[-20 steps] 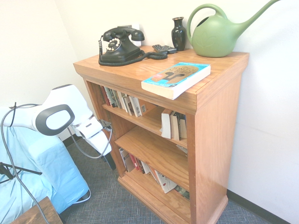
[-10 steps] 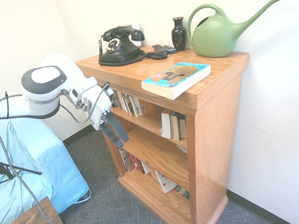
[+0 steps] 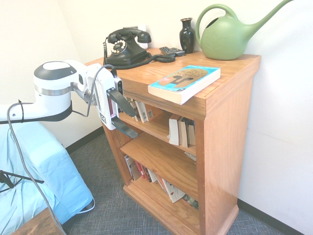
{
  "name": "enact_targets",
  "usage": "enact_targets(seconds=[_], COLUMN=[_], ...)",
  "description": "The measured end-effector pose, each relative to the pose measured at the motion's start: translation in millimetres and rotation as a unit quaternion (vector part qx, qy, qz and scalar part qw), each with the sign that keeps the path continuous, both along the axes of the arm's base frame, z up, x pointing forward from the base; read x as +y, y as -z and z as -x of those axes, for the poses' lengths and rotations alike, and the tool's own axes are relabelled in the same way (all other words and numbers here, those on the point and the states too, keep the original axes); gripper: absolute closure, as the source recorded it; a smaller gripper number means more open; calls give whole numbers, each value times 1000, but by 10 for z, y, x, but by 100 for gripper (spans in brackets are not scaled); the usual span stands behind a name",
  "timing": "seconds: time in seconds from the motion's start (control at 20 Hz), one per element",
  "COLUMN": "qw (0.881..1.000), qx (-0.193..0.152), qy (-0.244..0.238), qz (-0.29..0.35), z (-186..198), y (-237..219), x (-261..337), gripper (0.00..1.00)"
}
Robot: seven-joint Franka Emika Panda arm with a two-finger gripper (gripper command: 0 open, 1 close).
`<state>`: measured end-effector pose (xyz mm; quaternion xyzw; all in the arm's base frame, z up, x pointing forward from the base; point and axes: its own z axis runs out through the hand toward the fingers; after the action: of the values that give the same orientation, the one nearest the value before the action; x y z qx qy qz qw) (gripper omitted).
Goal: Organize the shelf
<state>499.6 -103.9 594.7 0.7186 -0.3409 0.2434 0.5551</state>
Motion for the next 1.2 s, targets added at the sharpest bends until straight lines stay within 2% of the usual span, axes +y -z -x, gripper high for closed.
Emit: enact_targets(seconds=[0.25,0.55,1.2], qw=[999,999,998], qx=[-8,-14,-36], qy=[9,-4,2], qz=[30,53,52], z=[-242,-541,-864], y=[-131,-156,-284], x=[-76,-10,-76], gripper=[0,0,0])
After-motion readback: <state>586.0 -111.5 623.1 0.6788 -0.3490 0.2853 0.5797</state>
